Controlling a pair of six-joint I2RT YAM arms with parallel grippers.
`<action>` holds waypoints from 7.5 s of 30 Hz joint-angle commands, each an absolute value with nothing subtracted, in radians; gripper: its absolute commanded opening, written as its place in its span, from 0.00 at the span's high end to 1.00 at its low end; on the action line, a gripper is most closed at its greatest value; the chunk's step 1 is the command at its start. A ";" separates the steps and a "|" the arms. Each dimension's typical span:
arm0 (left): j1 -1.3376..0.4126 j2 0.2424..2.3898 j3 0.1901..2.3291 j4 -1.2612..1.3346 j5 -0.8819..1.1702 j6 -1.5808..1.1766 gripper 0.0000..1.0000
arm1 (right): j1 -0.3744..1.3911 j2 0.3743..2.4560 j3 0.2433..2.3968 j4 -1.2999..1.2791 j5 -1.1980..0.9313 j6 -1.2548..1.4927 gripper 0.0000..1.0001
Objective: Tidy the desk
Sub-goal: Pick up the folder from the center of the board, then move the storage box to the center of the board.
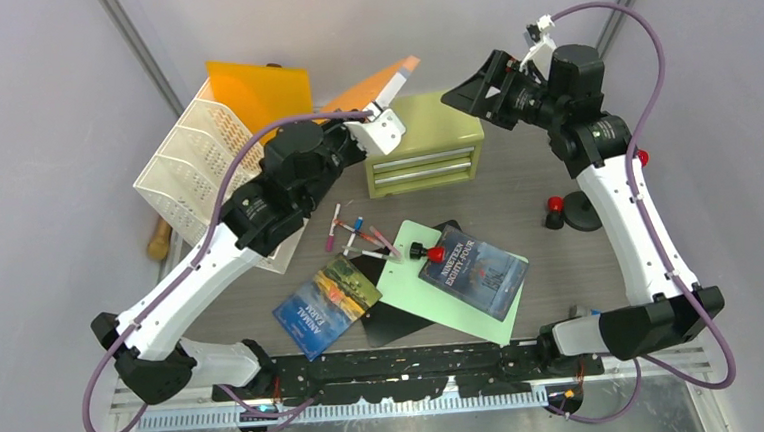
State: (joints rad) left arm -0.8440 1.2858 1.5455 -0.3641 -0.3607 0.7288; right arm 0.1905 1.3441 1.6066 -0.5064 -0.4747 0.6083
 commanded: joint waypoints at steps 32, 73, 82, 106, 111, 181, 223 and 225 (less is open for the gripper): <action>-1.128 1.285 0.795 0.662 -0.570 1.224 1.00 | 0.183 1.443 1.287 -0.232 -0.524 0.911 0.08; -1.248 1.599 0.593 1.376 -0.624 1.503 1.00 | 0.272 1.507 1.100 0.123 -0.619 1.020 0.43; -1.249 1.596 0.561 1.414 -0.653 1.508 1.00 | 0.269 1.485 1.115 0.118 -0.627 1.002 0.82; -1.217 1.437 0.575 1.212 -0.843 1.436 0.00 | 0.279 1.493 1.592 -0.314 -0.631 0.527 1.00; -1.108 1.204 0.658 0.661 -0.826 1.072 0.00 | 0.311 1.474 1.700 -0.388 -0.626 0.424 1.00; -0.216 1.707 1.281 -0.640 0.094 0.359 0.45 | 0.412 1.335 1.795 -0.532 -0.441 0.112 1.00; -0.216 1.447 1.029 -0.750 0.193 0.428 0.89 | 0.413 1.383 1.828 -0.561 -0.484 0.087 1.00; -0.217 1.437 1.027 -0.750 0.190 0.427 0.87 | 0.413 1.391 1.832 -0.558 -0.489 0.089 1.00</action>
